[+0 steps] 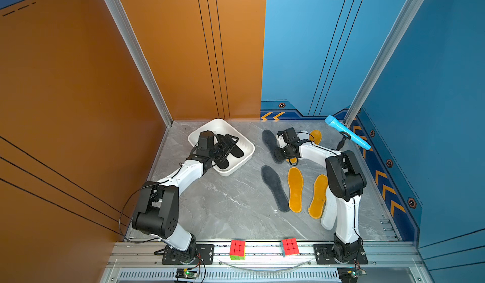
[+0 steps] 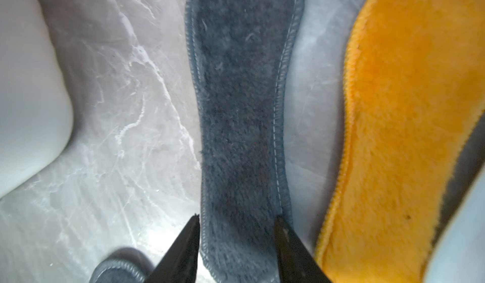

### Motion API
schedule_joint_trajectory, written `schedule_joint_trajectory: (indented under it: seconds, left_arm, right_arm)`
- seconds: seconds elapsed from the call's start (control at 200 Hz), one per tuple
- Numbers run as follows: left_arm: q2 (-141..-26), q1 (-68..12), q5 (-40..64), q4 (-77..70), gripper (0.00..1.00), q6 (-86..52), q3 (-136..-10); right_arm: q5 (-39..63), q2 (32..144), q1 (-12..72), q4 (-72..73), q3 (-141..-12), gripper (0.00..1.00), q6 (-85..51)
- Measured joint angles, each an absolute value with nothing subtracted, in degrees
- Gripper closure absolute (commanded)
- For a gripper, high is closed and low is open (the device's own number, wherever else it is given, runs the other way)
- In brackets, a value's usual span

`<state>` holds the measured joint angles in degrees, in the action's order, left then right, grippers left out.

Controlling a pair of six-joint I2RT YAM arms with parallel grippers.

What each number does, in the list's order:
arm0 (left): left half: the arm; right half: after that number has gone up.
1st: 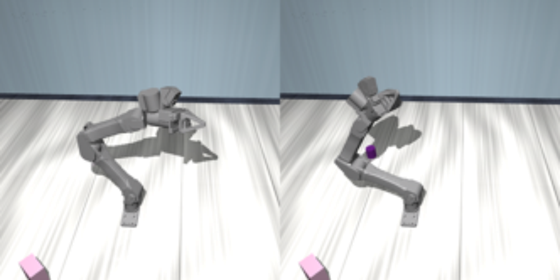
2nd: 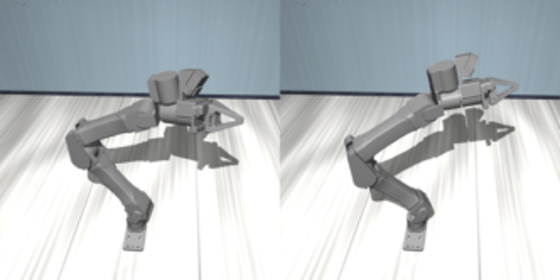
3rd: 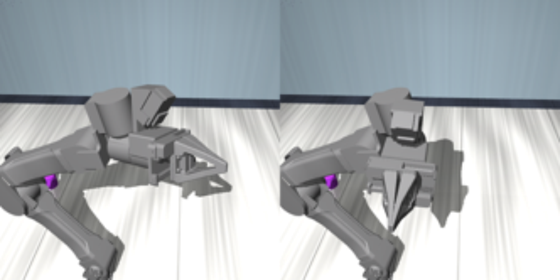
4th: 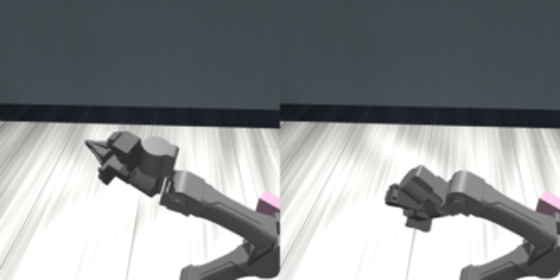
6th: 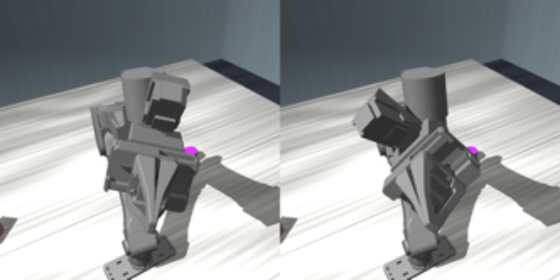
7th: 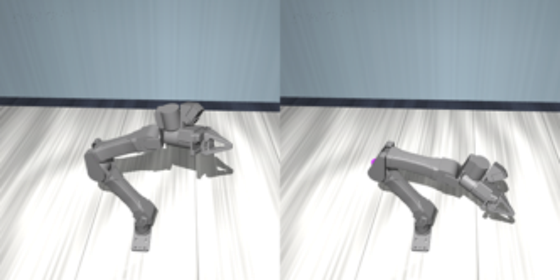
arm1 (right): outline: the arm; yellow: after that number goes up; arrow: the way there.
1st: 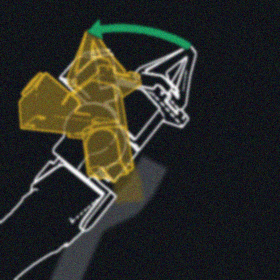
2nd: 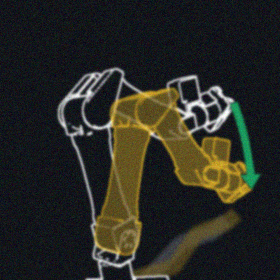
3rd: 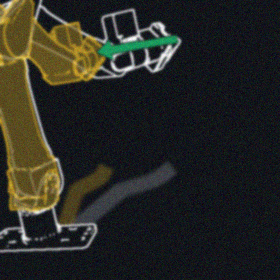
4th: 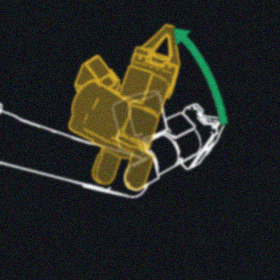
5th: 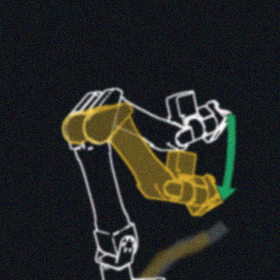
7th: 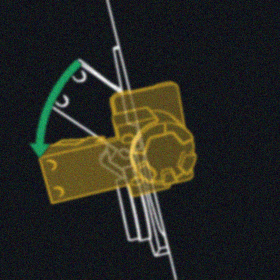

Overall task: Put the insoles into the storage box
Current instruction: Pick up the insole from the center of the board.

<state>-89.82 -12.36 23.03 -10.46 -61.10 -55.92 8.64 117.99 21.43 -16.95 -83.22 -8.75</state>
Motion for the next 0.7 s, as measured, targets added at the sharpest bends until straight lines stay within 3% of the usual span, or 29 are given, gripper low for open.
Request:
schedule_joint_trajectory:
  seconds: [0.506, 0.701]
  left_arm:
    - [-89.82, -12.36, 23.24, -11.0, 0.02, -61.12, -55.92]
    - [-89.82, -12.36, 23.24, -11.03, 0.02, -61.12, -55.92]
  right_arm:
    - [14.17, 110.21, 21.43, -5.52, -73.84, 0.49, -7.64]
    - [11.29, 112.68, 20.86, -8.25, -78.26, 0.51, -7.9]
